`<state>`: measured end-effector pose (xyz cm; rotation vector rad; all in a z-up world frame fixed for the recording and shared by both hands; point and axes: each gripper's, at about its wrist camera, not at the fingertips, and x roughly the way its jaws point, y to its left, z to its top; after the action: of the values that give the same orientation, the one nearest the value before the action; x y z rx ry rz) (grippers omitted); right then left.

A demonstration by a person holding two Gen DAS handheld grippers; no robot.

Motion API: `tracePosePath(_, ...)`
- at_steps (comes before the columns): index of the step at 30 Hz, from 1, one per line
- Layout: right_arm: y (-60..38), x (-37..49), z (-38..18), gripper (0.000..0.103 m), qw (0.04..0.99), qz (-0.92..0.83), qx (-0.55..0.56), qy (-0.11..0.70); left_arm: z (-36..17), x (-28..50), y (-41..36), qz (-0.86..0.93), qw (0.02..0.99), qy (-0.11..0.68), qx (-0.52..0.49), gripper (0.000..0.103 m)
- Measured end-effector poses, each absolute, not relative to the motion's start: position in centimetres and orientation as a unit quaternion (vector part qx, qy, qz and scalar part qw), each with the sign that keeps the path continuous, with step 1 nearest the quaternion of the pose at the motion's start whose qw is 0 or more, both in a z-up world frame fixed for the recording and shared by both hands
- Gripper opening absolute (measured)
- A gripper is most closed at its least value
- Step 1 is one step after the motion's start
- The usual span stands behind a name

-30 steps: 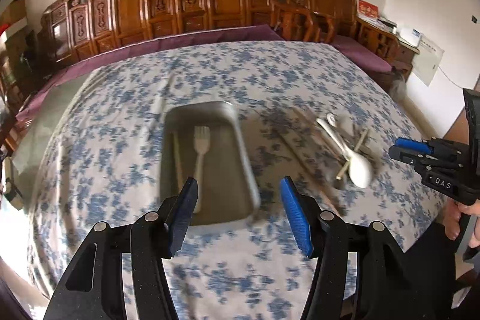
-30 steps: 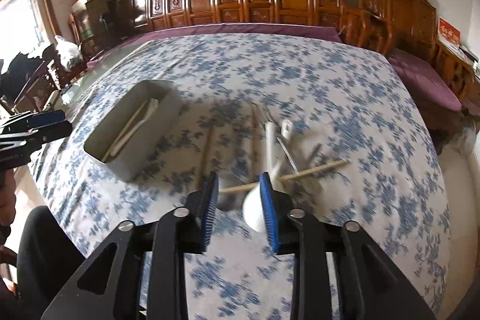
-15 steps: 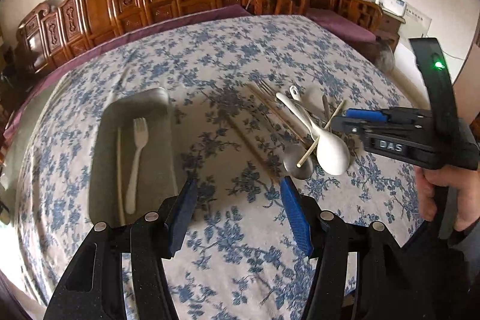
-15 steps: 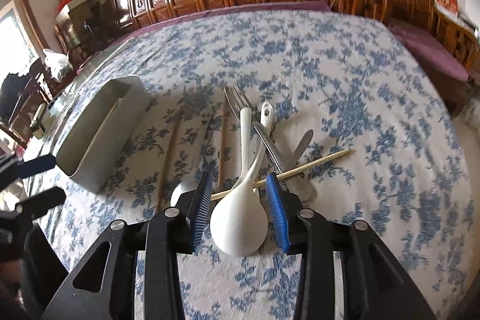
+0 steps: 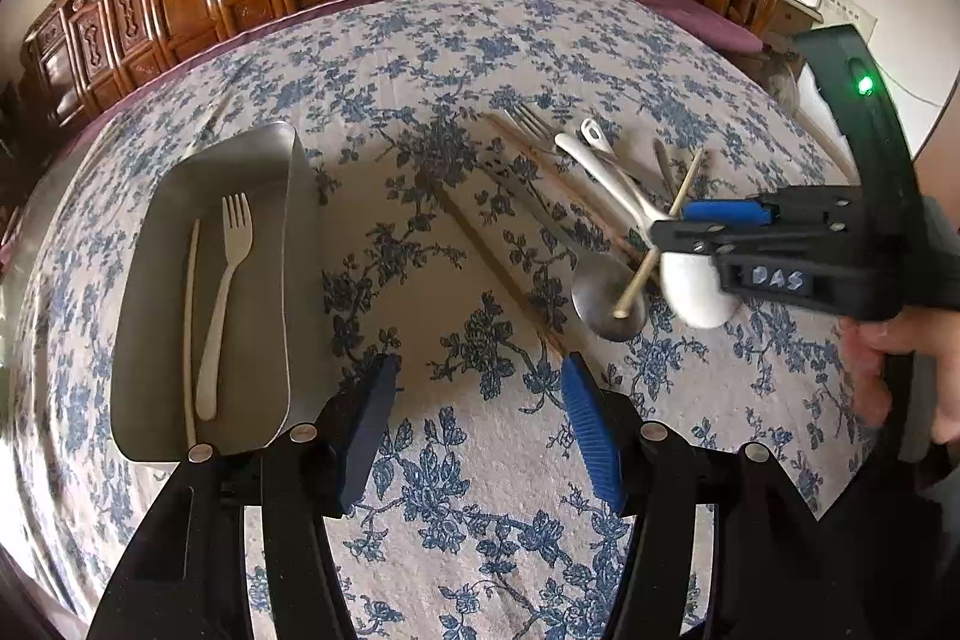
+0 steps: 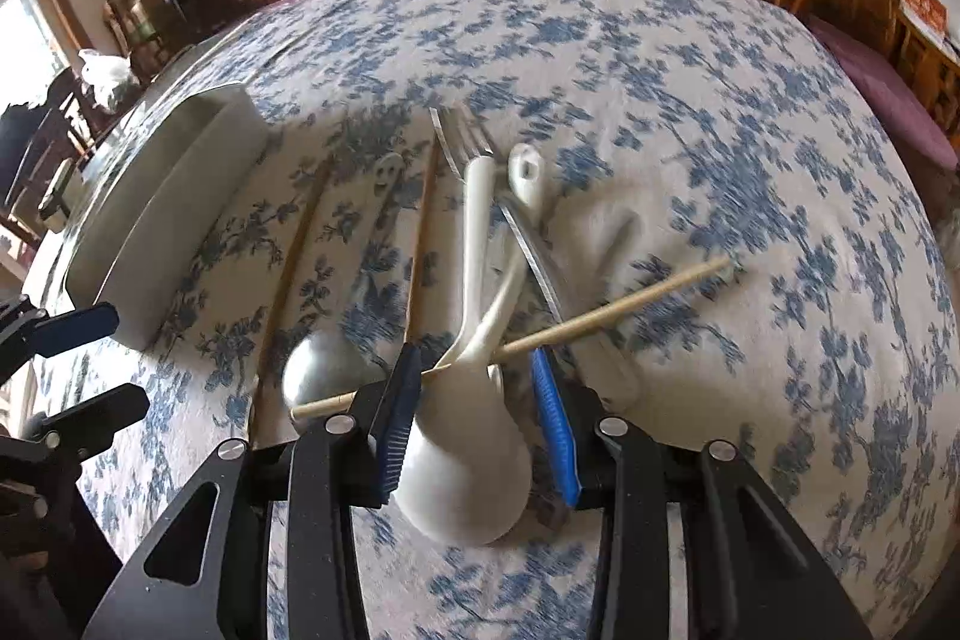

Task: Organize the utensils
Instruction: 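Return the right tool to the pile and grasp the white plastic ladle, then lift the white ladle with the right tool while the left tool grasps a wooden chopstick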

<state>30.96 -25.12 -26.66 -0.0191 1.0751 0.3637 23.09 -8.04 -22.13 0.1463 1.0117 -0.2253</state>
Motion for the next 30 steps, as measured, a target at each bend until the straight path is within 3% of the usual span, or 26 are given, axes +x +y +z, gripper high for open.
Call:
tracePosePath(7, -26.7, 30.6, -27.2, 0.044, 0.834, 0.173, -0.003, 0.523, -23.1, 23.3, -8.2, -0.11, 0.861, 0.492, 0.064, 0.055)
tracePosePath(12, -26.2, 30.9, -26.9, 0.035, 0.836, 0.176, -0.009, 0.52, -23.7, 23.1, -8.6, -0.112, 0.858, 0.497, 0.068, 0.055)
tracePosePath(15, -26.5, 30.9, -26.4, 0.011, 0.835, 0.188, 0.012, 0.518, -23.8, 22.9, -8.7, -0.111, 0.857, 0.498, 0.07, 0.055)
tracePosePath(17, -26.8, 30.9, -26.1, 0.001, 0.836, 0.188, 0.019, 0.515, -23.9, 22.9, -8.5, -0.109, 0.857, 0.499, 0.069, 0.055)
tracePosePath(24, -27.1, 30.8, -26.0, 0.001, 0.832, 0.197, 0.034, 0.517, -24.0, 22.8, -8.7, -0.107, 0.856, 0.502, 0.071, 0.055)
tracePosePath(30, -27.8, 29.9, -25.6, 0.009, 0.832, 0.201, 0.041, 0.515, -24.2, 22.6, -9.0, -0.11, 0.855, 0.502, 0.075, 0.055)
